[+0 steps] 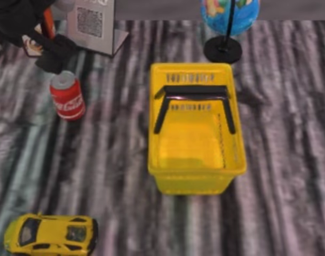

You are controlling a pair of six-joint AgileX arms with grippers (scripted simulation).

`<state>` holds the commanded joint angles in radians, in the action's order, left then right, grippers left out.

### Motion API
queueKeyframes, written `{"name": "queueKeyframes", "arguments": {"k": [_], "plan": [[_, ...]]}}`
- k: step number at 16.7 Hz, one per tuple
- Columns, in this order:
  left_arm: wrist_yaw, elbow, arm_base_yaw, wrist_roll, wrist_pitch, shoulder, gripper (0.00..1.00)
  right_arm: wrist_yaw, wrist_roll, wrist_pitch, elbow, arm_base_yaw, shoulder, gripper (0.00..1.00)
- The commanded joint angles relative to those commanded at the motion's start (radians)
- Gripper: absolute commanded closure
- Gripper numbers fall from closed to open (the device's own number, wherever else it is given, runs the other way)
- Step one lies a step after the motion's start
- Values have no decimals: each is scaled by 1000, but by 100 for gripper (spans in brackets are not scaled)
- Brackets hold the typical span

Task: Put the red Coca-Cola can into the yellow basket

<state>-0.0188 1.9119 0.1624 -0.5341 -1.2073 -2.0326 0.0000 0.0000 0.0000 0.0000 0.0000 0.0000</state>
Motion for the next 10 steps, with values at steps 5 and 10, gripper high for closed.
{"name": "queueKeyframes", "arguments": {"k": [5,10], "plan": [[10,294,15,-86,-176,-309,0,0,0,0,0,0,0,0],[13,372,19,-110,-224,-390,0,0,0,0,0,0,0,0]]}}
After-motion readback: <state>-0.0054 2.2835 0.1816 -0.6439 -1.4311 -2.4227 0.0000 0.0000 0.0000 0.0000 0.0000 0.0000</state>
